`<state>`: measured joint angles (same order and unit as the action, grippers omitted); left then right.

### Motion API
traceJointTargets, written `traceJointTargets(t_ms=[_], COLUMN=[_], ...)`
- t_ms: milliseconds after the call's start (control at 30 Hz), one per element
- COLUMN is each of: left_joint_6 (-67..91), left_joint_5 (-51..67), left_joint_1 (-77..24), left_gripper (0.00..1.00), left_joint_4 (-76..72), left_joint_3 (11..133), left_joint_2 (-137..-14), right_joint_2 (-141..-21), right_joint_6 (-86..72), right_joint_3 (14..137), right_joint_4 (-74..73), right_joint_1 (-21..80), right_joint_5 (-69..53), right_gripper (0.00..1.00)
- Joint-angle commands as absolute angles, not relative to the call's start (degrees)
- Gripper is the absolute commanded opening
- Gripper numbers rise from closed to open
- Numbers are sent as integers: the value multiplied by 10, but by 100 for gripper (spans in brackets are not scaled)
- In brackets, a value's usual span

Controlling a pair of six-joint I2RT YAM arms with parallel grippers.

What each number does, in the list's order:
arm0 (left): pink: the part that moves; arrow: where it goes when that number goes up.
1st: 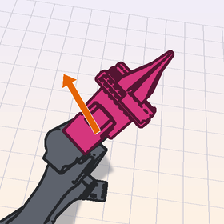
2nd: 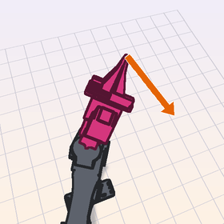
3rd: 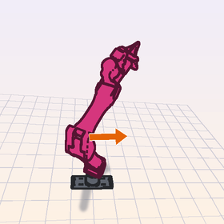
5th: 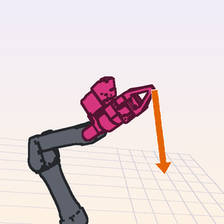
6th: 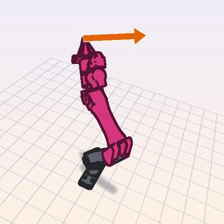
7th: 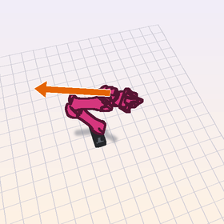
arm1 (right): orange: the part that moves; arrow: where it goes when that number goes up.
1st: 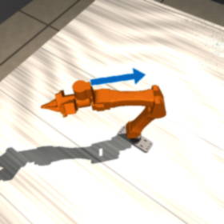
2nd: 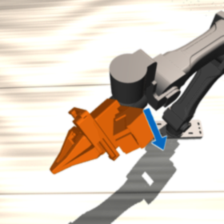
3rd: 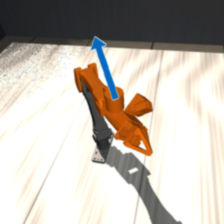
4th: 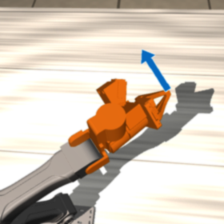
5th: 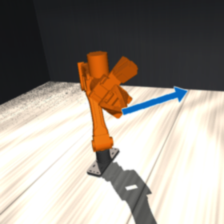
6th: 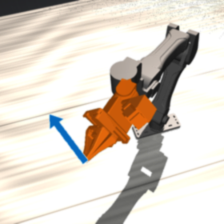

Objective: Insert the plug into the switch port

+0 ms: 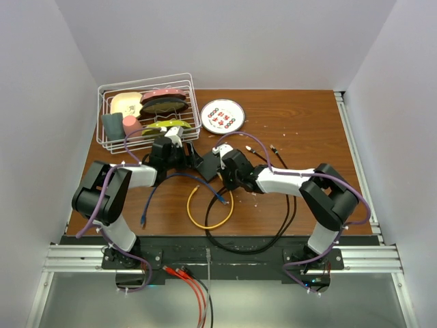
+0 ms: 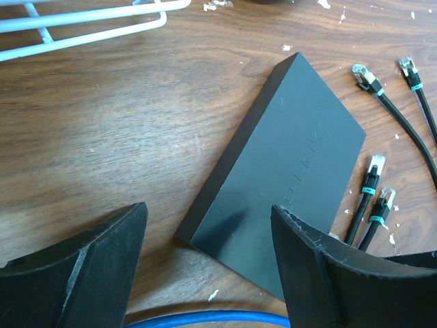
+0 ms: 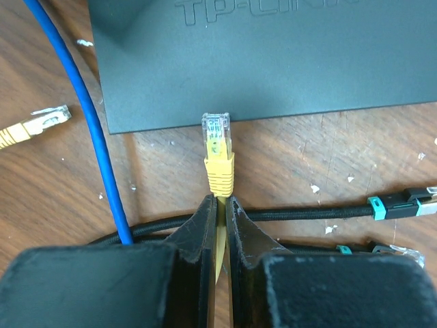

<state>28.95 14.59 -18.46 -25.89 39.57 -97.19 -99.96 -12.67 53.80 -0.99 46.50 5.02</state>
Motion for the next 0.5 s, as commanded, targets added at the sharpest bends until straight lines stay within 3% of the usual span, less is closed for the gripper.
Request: traceJointTargets(t_ms=[0, 467], left_joint_6=[297, 297], left_joint_5=[159, 160], left_joint_1=[-180, -180], left_gripper=[78, 76], left_joint_4=[-292, -350], left_joint_3=[392, 388], left_joint_2=[-976, -1011], right_joint_2=[-981, -989], right_joint_6=[-134, -120], right_joint_3=[521, 534], right_joint_4=[-64, -76], right_joint_1=[470, 490], right_joint_5=[46, 34], right_gripper=[0, 0])
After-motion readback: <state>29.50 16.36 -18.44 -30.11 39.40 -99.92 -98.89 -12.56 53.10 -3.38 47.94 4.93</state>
